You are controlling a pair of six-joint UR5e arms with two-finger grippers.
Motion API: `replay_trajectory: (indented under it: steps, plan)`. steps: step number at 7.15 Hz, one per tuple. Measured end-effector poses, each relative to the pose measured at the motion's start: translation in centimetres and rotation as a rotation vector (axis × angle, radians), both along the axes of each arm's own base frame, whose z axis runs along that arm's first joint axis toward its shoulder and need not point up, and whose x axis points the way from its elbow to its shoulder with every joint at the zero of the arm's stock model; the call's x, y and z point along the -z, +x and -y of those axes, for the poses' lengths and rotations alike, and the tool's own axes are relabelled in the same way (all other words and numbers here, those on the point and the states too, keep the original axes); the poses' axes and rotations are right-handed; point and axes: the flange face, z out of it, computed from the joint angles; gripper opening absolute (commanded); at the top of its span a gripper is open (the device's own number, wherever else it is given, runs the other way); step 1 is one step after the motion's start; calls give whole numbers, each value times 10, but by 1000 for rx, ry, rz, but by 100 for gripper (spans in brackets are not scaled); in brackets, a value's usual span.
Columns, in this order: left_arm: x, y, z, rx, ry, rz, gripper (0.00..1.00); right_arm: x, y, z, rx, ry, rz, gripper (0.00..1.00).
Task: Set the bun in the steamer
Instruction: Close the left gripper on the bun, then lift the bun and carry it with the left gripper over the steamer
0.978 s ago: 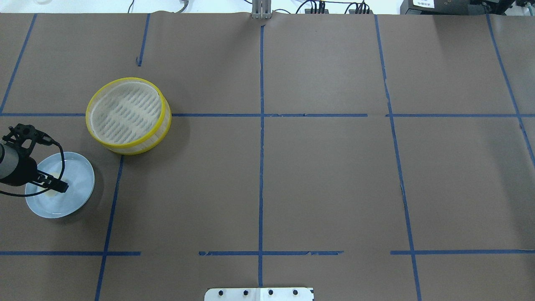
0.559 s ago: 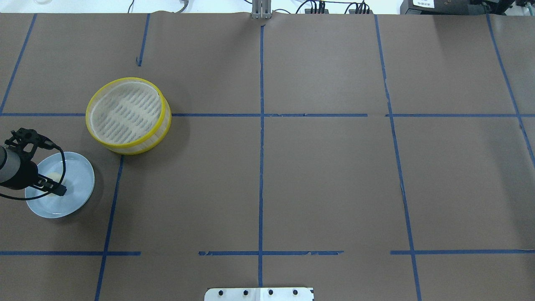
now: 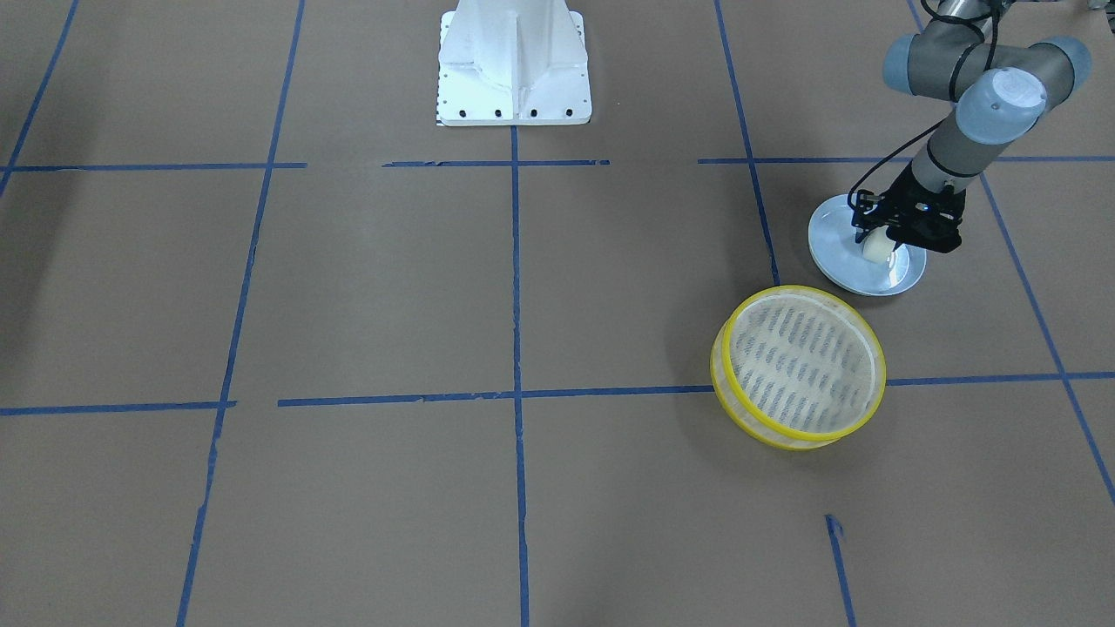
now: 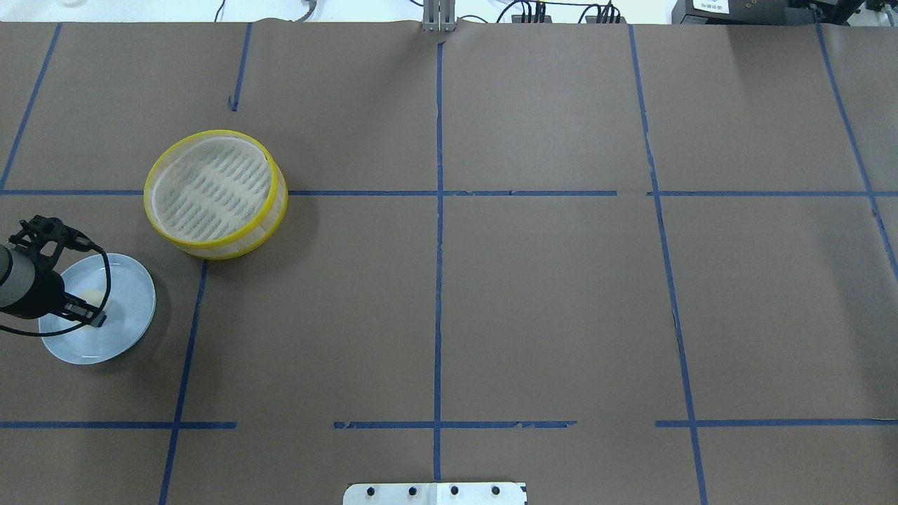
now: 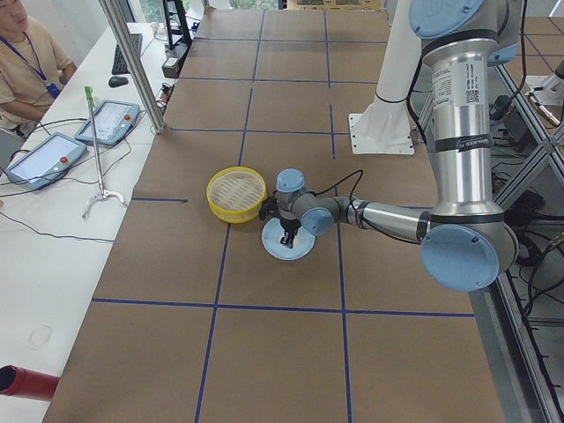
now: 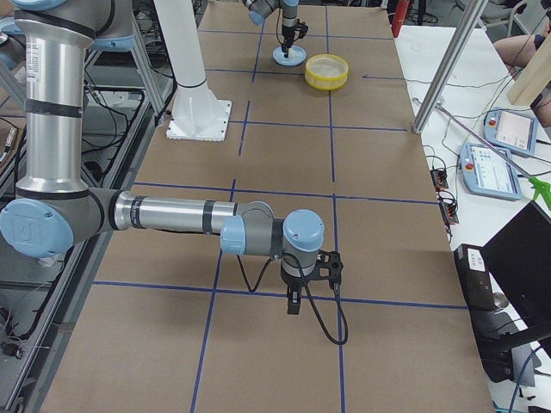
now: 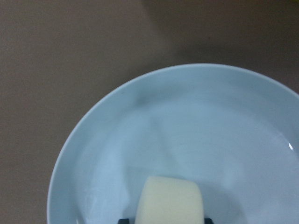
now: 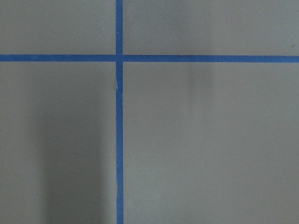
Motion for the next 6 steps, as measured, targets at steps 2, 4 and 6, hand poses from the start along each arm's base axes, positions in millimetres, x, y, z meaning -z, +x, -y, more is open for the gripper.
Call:
replay_trajectory:
  steps: [2,4,6]
  plan:
    - [11,-3,0,8,11,-15,22,0,0,0,0,0,0,100]
    - [60,-24,-1,43,27,-103,24,0,0,0,0,0,0,100]
    - [121,-23,26,143,-79,-244,25,0,0,0,0,0,0,100]
